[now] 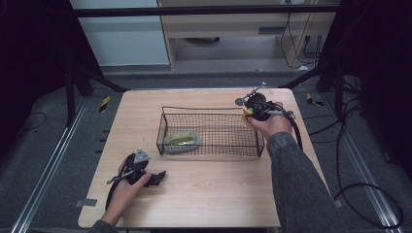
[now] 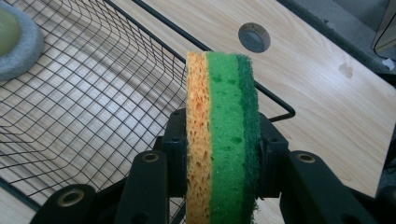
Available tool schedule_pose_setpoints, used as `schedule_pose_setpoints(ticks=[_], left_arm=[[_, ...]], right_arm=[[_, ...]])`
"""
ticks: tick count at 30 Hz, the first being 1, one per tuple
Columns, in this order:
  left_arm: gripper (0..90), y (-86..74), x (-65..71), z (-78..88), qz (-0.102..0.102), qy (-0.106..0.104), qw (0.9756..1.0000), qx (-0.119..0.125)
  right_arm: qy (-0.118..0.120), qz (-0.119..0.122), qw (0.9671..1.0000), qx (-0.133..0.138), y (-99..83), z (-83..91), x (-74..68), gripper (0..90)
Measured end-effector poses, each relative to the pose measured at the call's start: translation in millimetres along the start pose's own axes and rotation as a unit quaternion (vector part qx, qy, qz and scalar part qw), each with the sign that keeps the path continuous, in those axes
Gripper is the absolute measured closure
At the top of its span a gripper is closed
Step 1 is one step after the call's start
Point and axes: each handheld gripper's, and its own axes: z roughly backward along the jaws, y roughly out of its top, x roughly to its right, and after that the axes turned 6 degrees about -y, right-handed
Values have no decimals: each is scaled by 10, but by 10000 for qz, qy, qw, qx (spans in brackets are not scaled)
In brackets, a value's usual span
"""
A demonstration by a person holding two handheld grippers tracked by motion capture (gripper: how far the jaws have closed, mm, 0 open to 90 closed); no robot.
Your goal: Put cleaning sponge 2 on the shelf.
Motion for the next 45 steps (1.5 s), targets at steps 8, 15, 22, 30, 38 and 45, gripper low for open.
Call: schedule_pose_setpoints(ticks=[8, 15, 22, 30, 38, 45], left_arm=[[0, 0, 0, 0, -2, -2, 10000, 0], [0, 0, -2, 0, -7, -4, 10000, -1], [0, 1, -2, 0, -8, -4, 10000, 0], [0, 1, -3, -1, -10, -12, 10000, -2], [0, 1, -4, -1, -14, -12, 10000, 4], [0, 1, -4, -2, -15, -12, 10000, 7]], right_arm=[[29, -40, 9999, -110, -70, -150, -35, 641], [2, -44, 9999, -134, -88, -224, -61, 640], [-12, 0, 9998, -196, -95, -275, -82, 639], [-22, 50, 9997, -249, -103, -335, -97, 639], [-55, 109, 9994, -314, -117, -403, -123, 639], [-52, 107, 9994, -339, -114, -447, -151, 637]])
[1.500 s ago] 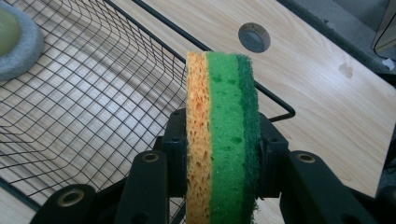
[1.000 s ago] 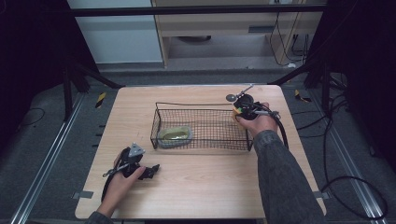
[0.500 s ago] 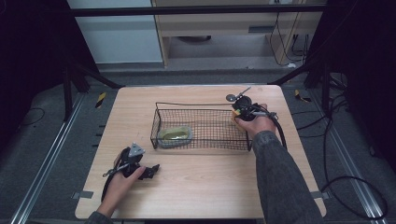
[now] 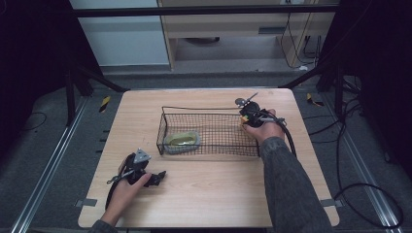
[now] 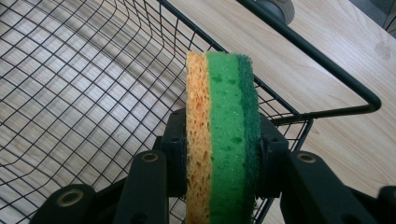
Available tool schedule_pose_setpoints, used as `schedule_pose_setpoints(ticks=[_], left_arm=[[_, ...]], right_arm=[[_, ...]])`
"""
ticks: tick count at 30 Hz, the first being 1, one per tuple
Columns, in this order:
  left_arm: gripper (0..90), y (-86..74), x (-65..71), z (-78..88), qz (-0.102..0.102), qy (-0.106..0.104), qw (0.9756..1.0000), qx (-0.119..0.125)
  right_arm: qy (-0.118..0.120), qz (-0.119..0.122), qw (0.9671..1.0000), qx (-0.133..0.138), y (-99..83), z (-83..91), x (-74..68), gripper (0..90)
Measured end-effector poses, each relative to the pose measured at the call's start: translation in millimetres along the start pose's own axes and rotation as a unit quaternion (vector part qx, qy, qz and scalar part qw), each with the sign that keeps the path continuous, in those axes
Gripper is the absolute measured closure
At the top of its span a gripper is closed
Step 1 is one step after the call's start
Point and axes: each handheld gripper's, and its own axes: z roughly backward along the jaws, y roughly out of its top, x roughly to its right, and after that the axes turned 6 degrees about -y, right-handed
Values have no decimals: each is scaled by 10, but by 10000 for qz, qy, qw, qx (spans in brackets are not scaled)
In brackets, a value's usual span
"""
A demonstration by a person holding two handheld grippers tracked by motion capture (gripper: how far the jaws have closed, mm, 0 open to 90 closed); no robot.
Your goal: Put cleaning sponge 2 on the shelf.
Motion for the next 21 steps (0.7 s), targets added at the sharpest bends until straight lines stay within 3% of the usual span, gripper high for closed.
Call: schedule_pose_setpoints(ticks=[10, 21], left_arm=[[0, 0, -1, 0, -2, -1, 10000, 2], [0, 0, -1, 0, -5, -6, 10000, -1]], right_arm=[[43, 33, 10000, -55, 2, -43, -34, 631], [89, 12, 9999, -65, -8, -29, -62, 551]])
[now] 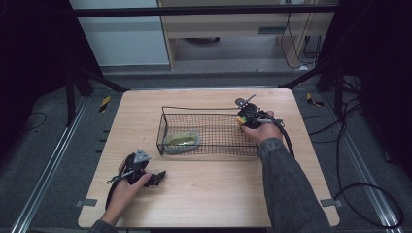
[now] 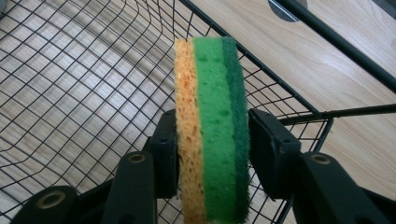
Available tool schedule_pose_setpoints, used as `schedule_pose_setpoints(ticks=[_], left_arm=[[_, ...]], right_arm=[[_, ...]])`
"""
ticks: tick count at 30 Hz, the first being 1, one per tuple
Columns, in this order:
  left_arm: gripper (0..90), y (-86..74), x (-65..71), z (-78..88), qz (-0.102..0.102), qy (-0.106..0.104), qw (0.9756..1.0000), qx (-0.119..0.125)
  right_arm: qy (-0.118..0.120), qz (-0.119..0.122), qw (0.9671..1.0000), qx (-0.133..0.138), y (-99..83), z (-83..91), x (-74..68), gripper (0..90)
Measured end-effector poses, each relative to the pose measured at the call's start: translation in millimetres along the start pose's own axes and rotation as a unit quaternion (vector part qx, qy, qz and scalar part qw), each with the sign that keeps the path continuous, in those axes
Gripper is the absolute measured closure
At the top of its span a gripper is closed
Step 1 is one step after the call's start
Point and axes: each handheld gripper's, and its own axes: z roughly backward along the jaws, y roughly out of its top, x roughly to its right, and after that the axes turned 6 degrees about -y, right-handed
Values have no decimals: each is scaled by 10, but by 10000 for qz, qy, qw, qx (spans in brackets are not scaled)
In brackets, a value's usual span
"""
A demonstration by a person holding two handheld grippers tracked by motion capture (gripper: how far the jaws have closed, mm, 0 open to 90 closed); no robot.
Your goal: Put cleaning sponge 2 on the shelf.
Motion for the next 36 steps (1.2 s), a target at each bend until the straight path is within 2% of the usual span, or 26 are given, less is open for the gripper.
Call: schedule_pose_setpoints(ticks=[3, 15, 28, 36], left_arm=[[0, 0, 0, 0, 1, 0, 10000, 1], [0, 0, 0, -1, 1, -1, 10000, 2], [0, 0, -1, -2, -2, -3, 10000, 5], [0, 0, -1, -2, -3, -2, 10000, 5]], right_arm=[[16, 8, 10000, -7, -8, 12, -16, 516], [151, -55, 9998, 99, -22, 153, -50, 484], [336, -36, 9992, 200, -71, 248, -108, 558], [424, -22, 9989, 180, -109, 225, -165, 553]])
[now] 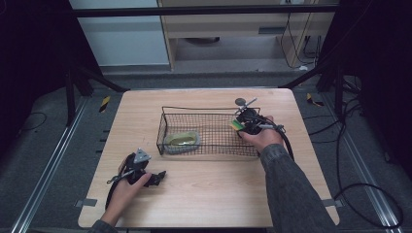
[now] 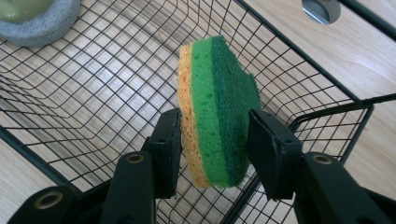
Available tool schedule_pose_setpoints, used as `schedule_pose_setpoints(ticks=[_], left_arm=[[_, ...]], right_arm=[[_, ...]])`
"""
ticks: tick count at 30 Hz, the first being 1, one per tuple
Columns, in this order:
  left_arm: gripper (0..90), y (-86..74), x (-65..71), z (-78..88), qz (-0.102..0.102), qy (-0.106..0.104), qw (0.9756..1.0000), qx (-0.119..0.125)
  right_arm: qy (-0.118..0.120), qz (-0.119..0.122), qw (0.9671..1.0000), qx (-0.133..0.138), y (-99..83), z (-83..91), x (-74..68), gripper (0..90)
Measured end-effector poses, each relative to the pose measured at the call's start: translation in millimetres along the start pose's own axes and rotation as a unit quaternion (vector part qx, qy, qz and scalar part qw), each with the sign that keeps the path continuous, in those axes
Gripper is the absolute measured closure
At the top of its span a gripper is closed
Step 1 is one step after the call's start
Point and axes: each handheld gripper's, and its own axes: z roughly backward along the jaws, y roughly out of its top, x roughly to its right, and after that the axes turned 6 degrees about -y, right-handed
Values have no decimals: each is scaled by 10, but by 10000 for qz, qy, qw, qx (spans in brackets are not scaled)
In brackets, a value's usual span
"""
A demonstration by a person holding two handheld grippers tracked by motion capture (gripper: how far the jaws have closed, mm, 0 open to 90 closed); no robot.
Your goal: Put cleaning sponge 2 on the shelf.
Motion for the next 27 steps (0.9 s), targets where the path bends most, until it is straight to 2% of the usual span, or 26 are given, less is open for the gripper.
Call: schedule_pose_setpoints(ticks=[5, 10, 16, 19, 23, 27], left_arm=[[0, 0, 0, 0, 0, -1, 10000, -1], [0, 0, 1, 0, 11, -2, 10000, 0], [0, 0, 1, 0, 11, -2, 10000, 1], [0, 0, 2, 0, 12, -3, 10000, 2], [0, 0, -2, 2, -14, -1, 10000, -16], [0, 0, -2, 2, -15, -1, 10000, -16]], right_arm=[[54, -4, 10000, -23, -3, -2, -27, 550], [153, -47, 9999, 36, -16, 34, -49, 478], [247, -104, 9994, 226, -49, 132, -54, 435], [223, -232, 9988, 380, -79, 198, -25, 383], [61, -402, 9977, 546, -151, 264, 39, 255], [-95, -717, 9950, 694, -254, 326, 133, 156]])
